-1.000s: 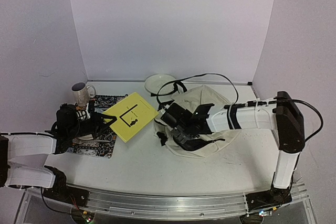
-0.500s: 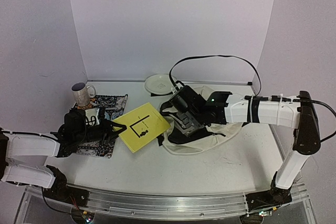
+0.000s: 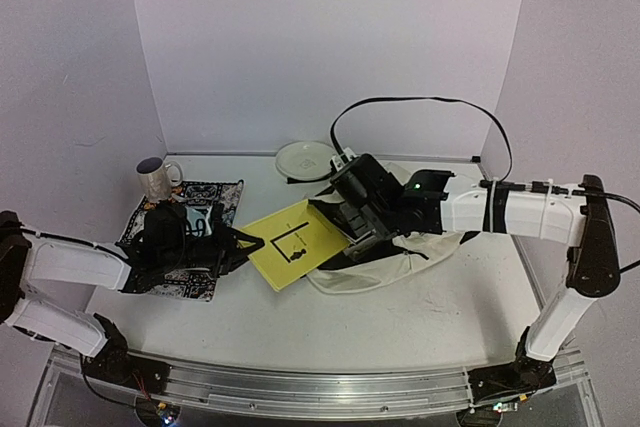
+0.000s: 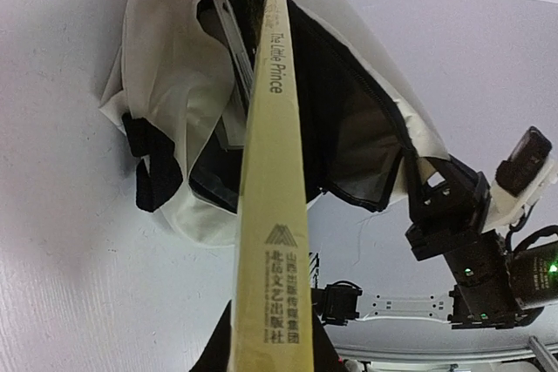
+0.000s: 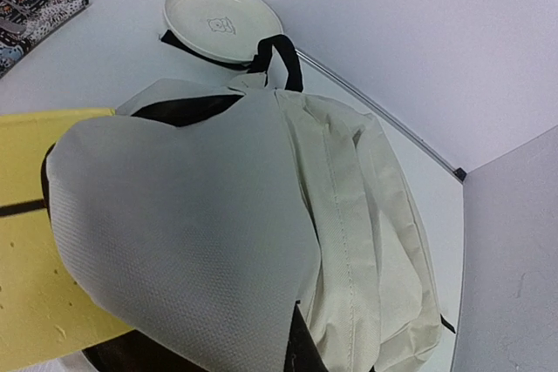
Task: Pack the student bag
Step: Pick up the largest pocket of the bag from the student bag, then place the book in the largest pocket of the bag.
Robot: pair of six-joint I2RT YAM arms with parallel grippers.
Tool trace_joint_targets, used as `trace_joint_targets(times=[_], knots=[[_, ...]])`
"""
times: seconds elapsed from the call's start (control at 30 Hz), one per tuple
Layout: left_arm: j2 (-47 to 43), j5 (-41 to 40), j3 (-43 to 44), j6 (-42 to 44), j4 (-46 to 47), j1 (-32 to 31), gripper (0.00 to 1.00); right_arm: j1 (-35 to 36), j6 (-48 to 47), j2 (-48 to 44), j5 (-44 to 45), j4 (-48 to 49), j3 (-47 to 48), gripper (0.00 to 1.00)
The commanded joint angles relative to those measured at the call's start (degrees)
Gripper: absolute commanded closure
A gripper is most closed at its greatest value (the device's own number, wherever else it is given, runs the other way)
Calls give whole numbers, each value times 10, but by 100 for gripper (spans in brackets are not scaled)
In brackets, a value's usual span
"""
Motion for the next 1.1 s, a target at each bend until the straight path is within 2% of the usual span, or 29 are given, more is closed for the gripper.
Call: trace_joint_targets(times=[0.0,0.27,0.6,1.07], knots=[[28,7,54,-32,99,-17,100,4,-9,-45,9,62,5,100],[77,32,119,-28,144,-21,100,5,-25,-50,-25,101,-12,100],[147,38,181,-21,156,-20,100,5,-34,-71,-69,120,-50,100],[339,24,332,20,156,-20,100,5,-68,-65,-153,143,-59,100]])
